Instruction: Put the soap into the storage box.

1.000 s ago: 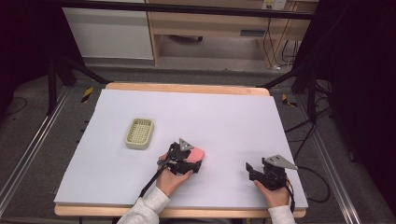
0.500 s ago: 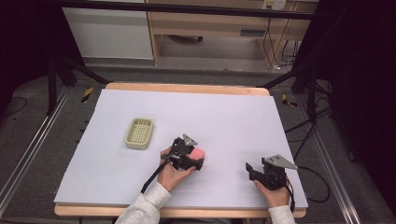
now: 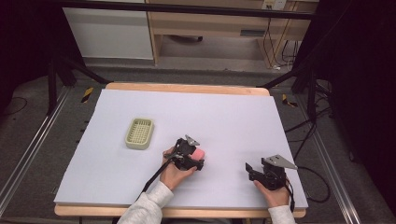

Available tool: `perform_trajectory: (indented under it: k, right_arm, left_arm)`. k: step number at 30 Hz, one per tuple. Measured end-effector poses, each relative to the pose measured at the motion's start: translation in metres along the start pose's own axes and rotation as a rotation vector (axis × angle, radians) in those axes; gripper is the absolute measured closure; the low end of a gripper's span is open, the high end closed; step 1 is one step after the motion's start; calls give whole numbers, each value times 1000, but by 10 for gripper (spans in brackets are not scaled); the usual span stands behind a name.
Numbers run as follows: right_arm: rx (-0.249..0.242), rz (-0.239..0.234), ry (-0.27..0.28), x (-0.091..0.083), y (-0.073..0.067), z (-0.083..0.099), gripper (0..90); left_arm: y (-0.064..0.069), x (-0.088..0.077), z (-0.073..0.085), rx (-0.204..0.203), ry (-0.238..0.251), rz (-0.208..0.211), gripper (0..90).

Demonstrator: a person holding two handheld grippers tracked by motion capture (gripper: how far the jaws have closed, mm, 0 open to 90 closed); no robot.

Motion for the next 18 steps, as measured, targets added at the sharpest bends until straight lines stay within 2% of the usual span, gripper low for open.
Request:
perform_trajectory:
  k: [8, 12, 18]
  right_arm:
    - [-1, 3, -1, 0, 0, 0, 308]
    - [0, 2, 0, 0, 0, 0, 308]
    - [-1, 3, -1, 0, 0, 0, 309]
  left_arm:
    - [1, 1, 0, 7, -2, -20, 310]
    - [1, 0, 1, 8, -4, -46, 349]
    - [1, -1, 0, 16, -14, -48, 371]
Point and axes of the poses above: each handheld gripper's, and its own axes: x roughly forward along the jaws, z roughly out of its underside, y roughly to its right, the point moved 6 cm from there along x, roughly forward along the jaws, and after that the axes turned 3 degrees about -y, right-handed, at the moved point
